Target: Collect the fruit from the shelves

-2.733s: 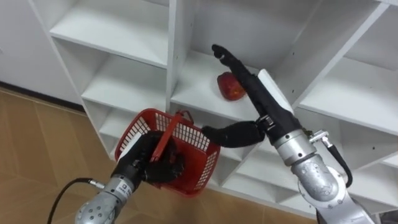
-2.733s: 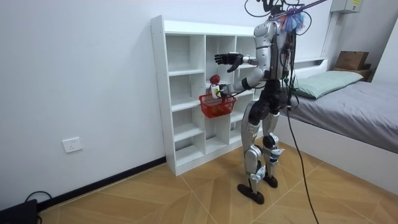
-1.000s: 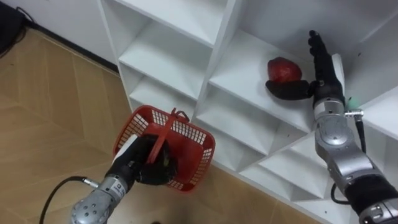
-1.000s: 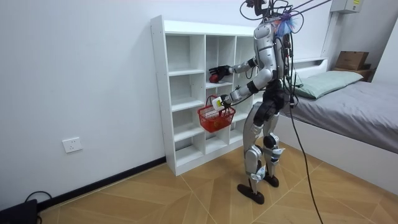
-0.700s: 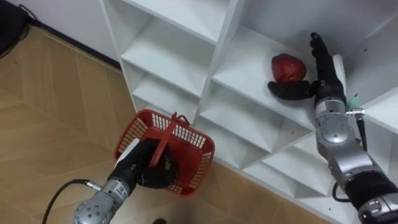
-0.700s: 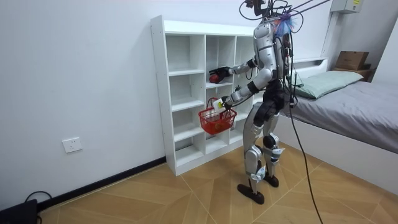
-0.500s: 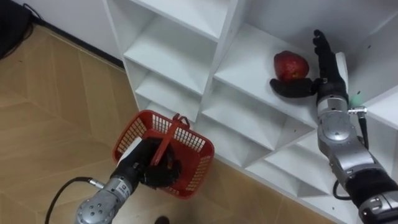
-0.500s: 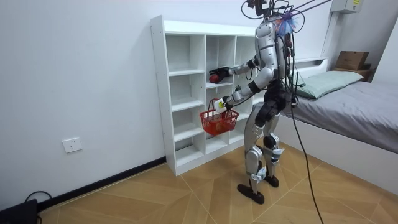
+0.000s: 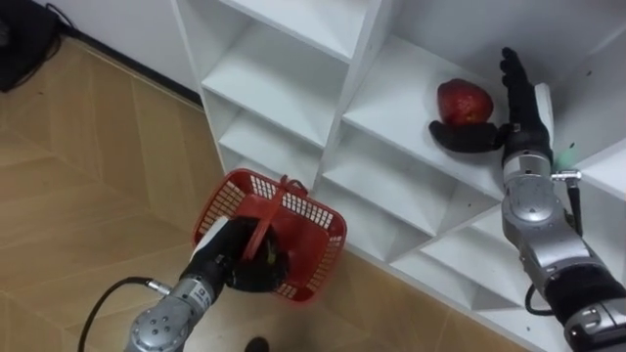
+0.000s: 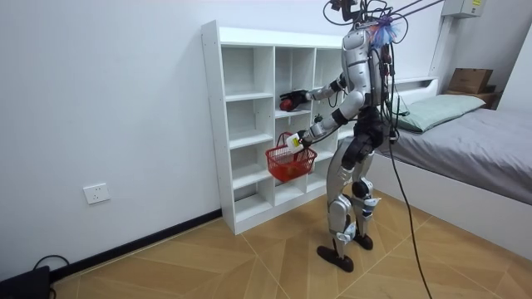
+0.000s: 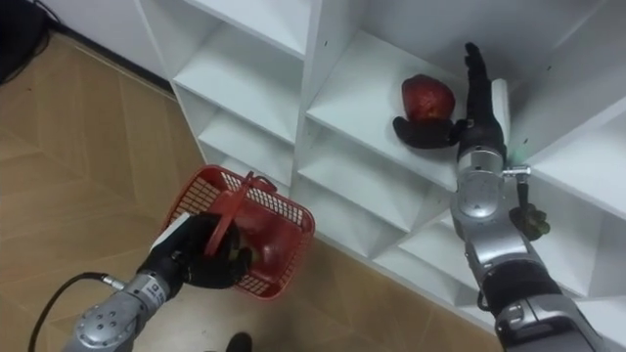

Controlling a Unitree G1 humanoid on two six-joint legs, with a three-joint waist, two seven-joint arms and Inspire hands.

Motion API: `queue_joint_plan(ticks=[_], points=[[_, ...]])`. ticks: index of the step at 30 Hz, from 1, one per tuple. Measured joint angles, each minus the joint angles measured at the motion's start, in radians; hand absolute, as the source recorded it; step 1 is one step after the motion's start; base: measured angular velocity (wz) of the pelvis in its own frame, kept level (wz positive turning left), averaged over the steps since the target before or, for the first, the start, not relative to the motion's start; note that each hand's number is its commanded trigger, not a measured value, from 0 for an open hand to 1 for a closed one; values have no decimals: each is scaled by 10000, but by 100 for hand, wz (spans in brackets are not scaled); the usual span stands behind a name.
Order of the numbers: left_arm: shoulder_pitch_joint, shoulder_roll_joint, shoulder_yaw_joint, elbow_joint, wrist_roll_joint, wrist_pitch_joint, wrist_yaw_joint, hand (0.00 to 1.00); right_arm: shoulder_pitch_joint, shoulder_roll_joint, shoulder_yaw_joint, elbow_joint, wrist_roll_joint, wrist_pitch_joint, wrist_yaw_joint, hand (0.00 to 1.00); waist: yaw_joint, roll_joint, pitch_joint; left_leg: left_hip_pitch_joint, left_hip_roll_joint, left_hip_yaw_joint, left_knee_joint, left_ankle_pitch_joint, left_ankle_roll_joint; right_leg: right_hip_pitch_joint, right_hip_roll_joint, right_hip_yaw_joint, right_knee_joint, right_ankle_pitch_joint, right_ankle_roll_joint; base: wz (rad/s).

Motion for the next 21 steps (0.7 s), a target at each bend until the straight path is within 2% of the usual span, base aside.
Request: queue_joint_plan(ticks=[1,11,13,16,21], points=[[-20,-15,-4,38,-3,0,11,100,0,0,0,38,0,-36,0,100,1,4,-2,-1,6,18,-1,5,1,0,-8,6,6,0,0,0],[-31,-50,-168,87,-25,20,201,100,-46,1,-13,198,2,-60,-389,100,1,4,-13,10,27,245,-12,59,47,-47,-90,125,155,0,2,0],[-69,-99,-237,192,-84,53,233,100,-70,1,-13,238,-14,-60,-425,100,4,4,-14,-1,16,270,-14,76,63,-90,-91,308,174,0,2,0],[-202,-130,-293,305,-85,182,242,100,-151,30,-12,404,-8,-58,-418,100,5,3,-14,-15,15,272,-13,84,64,-105,-95,351,175,2,5,0],[-334,-139,-320,376,-94,187,251,100,-233,85,-11,577,2,-36,-397,100,8,2,-15,-17,17,288,-13,88,61,-120,-90,532,175,1,11,0]])
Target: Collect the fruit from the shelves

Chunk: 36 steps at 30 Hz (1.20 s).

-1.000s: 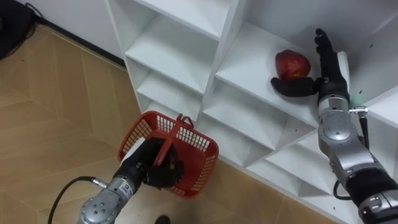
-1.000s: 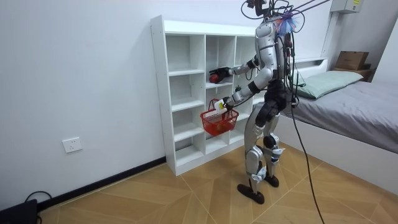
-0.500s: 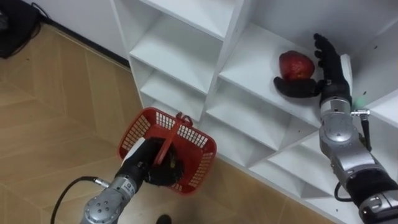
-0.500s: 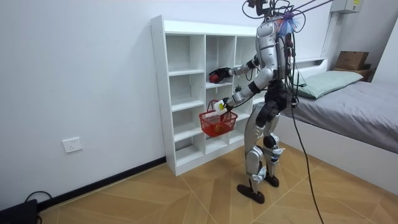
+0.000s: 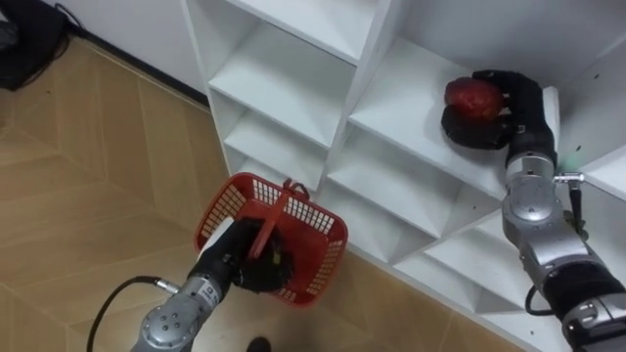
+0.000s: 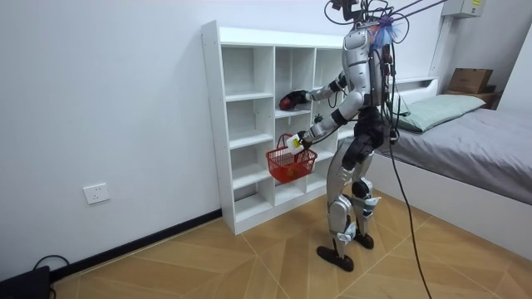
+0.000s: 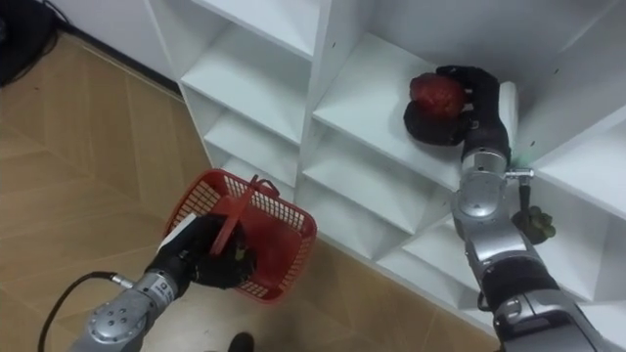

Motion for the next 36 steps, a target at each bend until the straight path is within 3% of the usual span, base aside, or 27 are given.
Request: queue_joint_plan(ticks=[11,18,21,24,29,34,36], points=[[-34,-56,164,-2,6,0,44,100,38,9,-20,-24,-84,-27,3,100,-8,11,-11,-45,8,63,29,5,9,-24,50,14,-13,14,28,0],[-73,-273,241,-31,201,0,36,100,464,81,-39,-538,-882,-56,-10,100,-71,63,-112,-52,40,156,61,6,11,-25,47,9,-26,22,40,0],[-136,-395,251,-30,182,-6,102,100,1114,266,-51,-1337,-908,-31,9,100,-133,99,-218,-48,59,186,61,6,10,-30,48,-7,-37,23,42,-3],[-137,-539,401,-25,177,-11,164,100,1584,464,-48,-1977,-926,-47,253,100,-266,175,-264,-35,69,241,90,7,9,-30,50,21,-37,25,44,-6],[-130,-658,567,-24,426,-48,171,100,2163,648,-44,-2691,-1189,-47,622,100,-305,182,-263,95,144,477,28,6,8,-31,81,133,-22,41,38,-15],[-121,-754,621,-31,435,-86,445,100,3308,672,-38,-4246,-1332,-24,1255,100,-502,181,-263,134,193,690,-89,37,-17,-169,120,336,32,58,22,-11],[-121,-782,619,-30,427,-123,464,100,3510,674,4,-4550,-1397,-34,1504,100,-553,180,-261,220,211,836,-158,38,-16,-196,138,562,35,62,18,-21]])
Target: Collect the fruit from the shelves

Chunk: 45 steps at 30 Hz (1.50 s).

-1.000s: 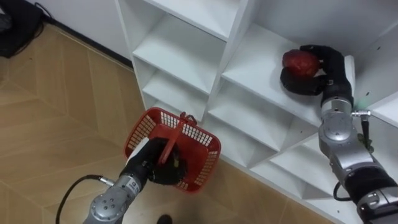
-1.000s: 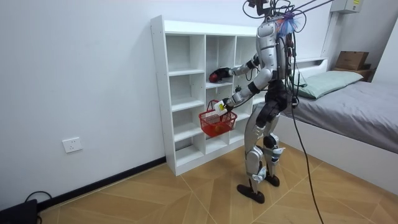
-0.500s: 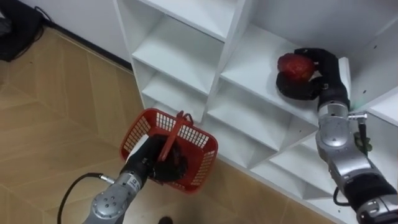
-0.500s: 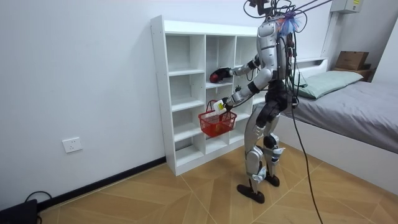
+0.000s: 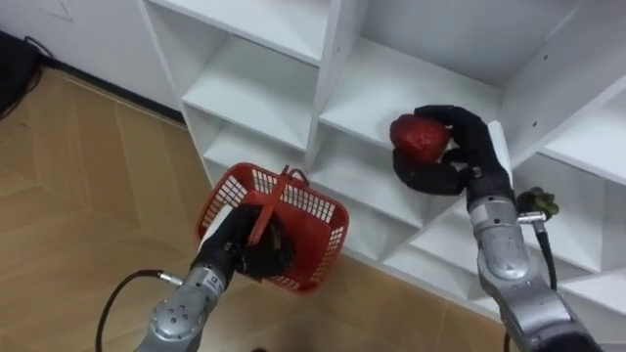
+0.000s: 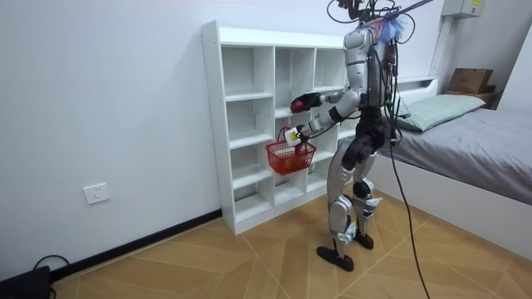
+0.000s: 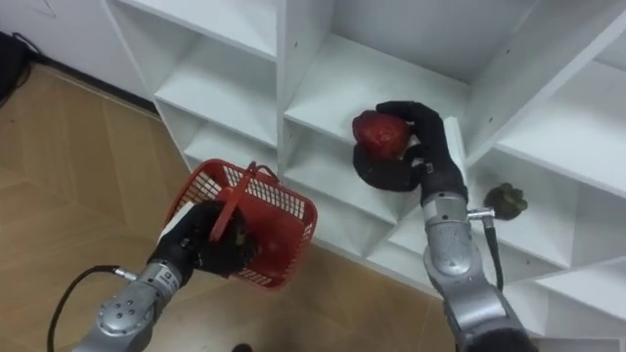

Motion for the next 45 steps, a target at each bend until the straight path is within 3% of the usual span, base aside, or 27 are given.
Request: queue_joint_plan(ticks=[6,13,22,36,45], points=[[-5,-46,8,1,5,-511,136,100,570,-5,5,-714,-213,1,823,100,-196,-15,7,244,21,225,-176,-4,0,-13,2,290,82,0,2,-15],[-29,-61,49,5,3,-516,181,100,1235,-1,2,-1417,-214,227,2235,100,-371,-13,6,270,206,769,-169,-43,-29,-253,114,585,106,116,-55,-22],[-8,50,-36,459,-16,-689,170,100,1885,162,105,-1417,-256,258,3323,100,-427,4,16,262,361,983,-127,-61,-111,-324,222,581,67,195,-173,-9],[-11,84,-355,454,-25,-741,-72,100,1914,366,398,-1588,-259,448,3954,100,-434,-8,7,15,376,1003,-141,-79,-133,-612,234,582,17,217,-182,-2],[8,85,-732,385,-22,-740,-621,100,2098,365,378,-2117,-594,607,3945,100,-677,-4,6,-106,404,1023,-65,-99,-136,-676,246,537,29,220,-185,0]])
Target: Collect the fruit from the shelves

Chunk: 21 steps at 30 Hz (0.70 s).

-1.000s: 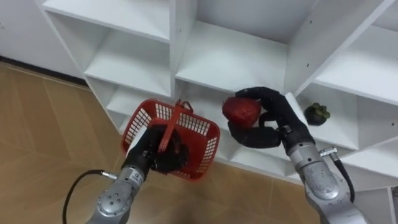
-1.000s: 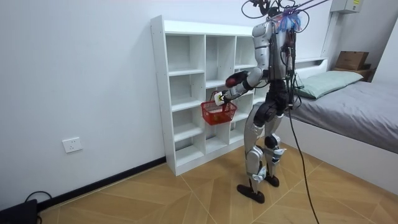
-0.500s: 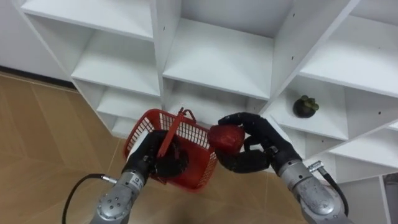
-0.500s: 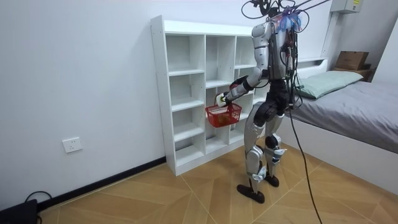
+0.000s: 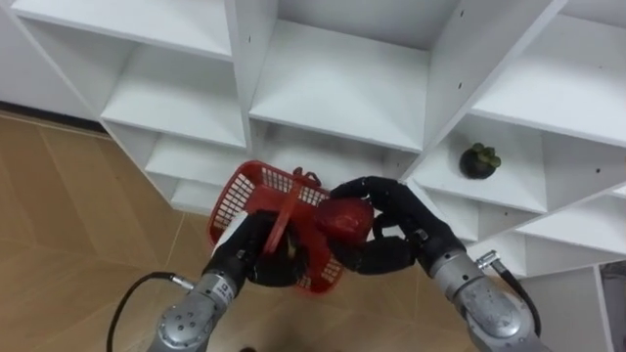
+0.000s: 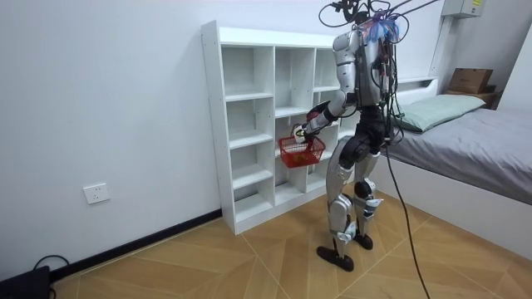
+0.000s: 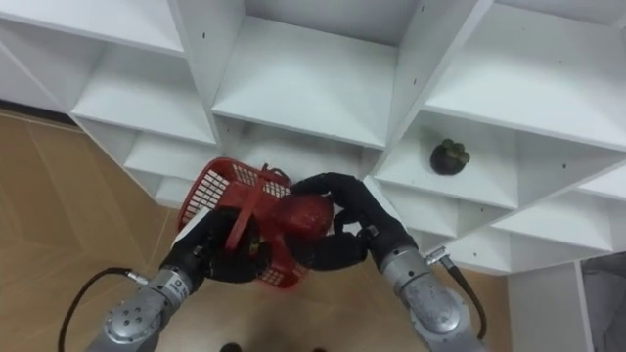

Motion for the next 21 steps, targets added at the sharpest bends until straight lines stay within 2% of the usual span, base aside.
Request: queue_joint_plan(ticks=[6,14,21], points=[[25,-58,-244,-246,0,3,-221,100,236,-2,15,-518,-972,59,31,100,-4,6,-4,-16,89,9,147,-65,-29,4,60,40,50,14,-24,-1],[123,-29,-256,-304,14,182,-437,100,493,-6,-12,-547,-1332,65,8,100,-16,18,-28,-125,121,-1,312,-83,-69,-42,90,42,52,32,-88,0],[154,192,-258,-540,17,188,-617,100,660,-40,34,-506,-1536,101,14,100,-117,-58,-92,-157,111,-35,392,-84,-67,5,72,7,44,36,-93,2]])
